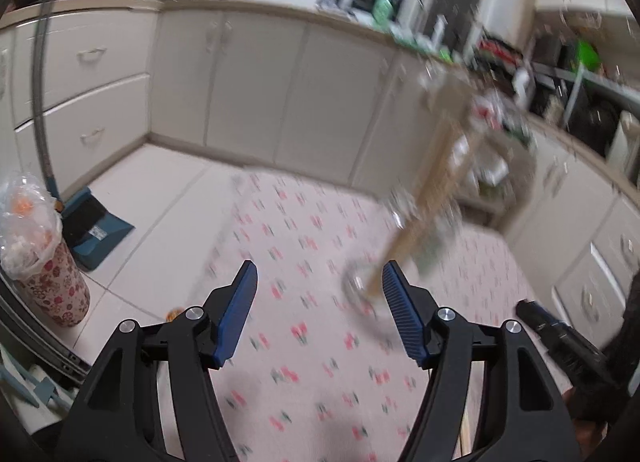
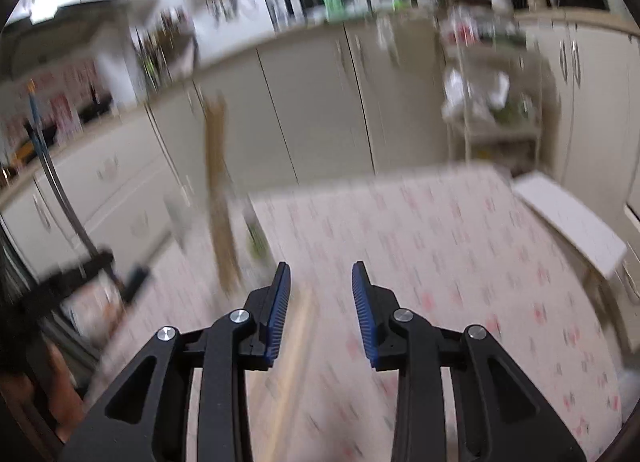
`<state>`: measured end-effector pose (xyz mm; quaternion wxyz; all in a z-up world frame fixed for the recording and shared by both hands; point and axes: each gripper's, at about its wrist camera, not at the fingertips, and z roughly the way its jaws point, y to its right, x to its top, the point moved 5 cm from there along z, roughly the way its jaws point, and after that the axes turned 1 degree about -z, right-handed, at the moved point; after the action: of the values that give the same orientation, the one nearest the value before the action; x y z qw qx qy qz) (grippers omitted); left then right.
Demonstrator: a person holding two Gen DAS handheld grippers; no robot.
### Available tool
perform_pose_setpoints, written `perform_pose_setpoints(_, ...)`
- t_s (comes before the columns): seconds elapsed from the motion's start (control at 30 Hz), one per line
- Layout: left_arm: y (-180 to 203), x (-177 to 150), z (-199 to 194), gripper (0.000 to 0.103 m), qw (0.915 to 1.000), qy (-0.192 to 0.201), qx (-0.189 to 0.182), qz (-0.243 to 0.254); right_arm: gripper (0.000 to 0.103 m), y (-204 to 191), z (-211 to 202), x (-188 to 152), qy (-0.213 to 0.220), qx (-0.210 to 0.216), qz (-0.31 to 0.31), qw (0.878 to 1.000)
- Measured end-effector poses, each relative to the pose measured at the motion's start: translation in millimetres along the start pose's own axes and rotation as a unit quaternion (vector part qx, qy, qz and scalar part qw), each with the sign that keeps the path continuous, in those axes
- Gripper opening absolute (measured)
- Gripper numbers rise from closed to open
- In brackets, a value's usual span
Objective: Organize utensils
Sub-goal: 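Lower both open grippers to the loose chopsticks and close each on one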
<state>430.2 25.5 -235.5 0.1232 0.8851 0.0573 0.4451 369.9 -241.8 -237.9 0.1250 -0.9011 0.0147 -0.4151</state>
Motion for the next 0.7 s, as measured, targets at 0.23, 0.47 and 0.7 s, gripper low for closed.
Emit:
perform_pose_setpoints(0.23,32.8,-39.2,10.4,0.062,0.9972,-0.065,-0.010,0.037,0.030,-9.9,15.7,-21.5,-0.059,0.015,-0.020,0.998)
perform_pose_setpoints(0.47,39.7,-48.8,19.0,0.062,0.9943,-0.098,-0.016,0.040,0.027,-22.6,41.0,-26.0,-0.110,0.001,-0.055,0.992)
perform_pose_setpoints(0.7,39.7,-53.7,31.4,0.063,0.9918,-0.122,-0.015,0.037,0.027,-27.5,46.3,-26.9,-0.128,-0.010,-0.094,0.987)
